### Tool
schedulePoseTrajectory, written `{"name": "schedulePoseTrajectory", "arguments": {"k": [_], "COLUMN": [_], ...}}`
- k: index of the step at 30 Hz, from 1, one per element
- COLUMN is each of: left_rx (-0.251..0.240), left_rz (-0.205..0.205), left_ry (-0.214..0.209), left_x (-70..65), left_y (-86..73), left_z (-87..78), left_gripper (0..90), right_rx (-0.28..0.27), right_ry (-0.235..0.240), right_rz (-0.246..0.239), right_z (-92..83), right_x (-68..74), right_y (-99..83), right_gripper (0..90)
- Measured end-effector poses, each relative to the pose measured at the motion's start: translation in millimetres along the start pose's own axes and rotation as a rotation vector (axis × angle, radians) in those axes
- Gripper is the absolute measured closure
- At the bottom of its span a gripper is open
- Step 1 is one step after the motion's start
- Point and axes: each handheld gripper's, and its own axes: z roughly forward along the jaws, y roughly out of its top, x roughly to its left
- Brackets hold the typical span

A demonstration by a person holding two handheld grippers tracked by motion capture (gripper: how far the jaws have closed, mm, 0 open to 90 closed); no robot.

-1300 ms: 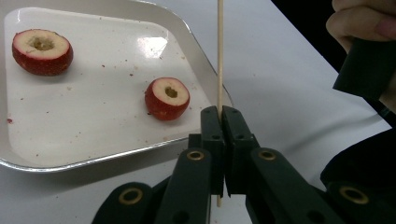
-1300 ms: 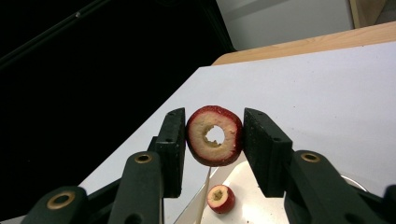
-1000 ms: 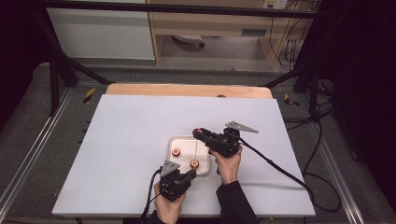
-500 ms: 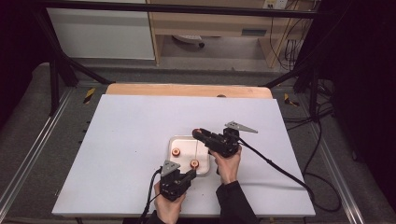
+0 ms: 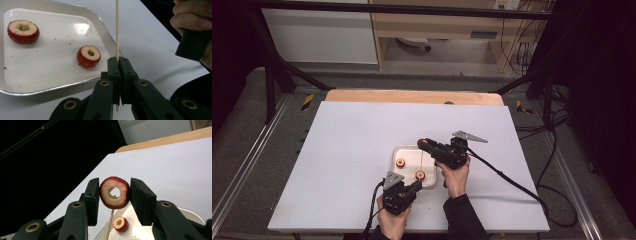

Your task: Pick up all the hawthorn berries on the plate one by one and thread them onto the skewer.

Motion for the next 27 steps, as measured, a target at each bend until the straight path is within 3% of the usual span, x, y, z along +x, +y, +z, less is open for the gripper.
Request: {"name": "schedulePoseTrajectory", "arguments": {"k": [14, 20, 27], "left_rx": [-0.005, -0.003, 0.014], "left_rz": [-0.023, 0.004, 0.020], "left_ry": [-0.022, -0.007, -0.006], "left_x": [5.2, 5.4, 6.7], "left_y": [6.2, 11.9, 15.3], "left_z": [1.0, 1.1, 6.0], "left_gripper": [88.8, 88.8, 89.0], "right_rx": [0.044, 0.091, 0.101], "right_ry": [0.019, 0.037, 0.035], "right_rz": [-0.003, -0.004, -0.016], "right_z": [0.3, 1.4, -2.3], "right_x": [0.6, -0.3, 1.9], "right_y": [-3.0, -5.5, -4.3], "right_gripper": [61.1, 61.2, 61.7]}}
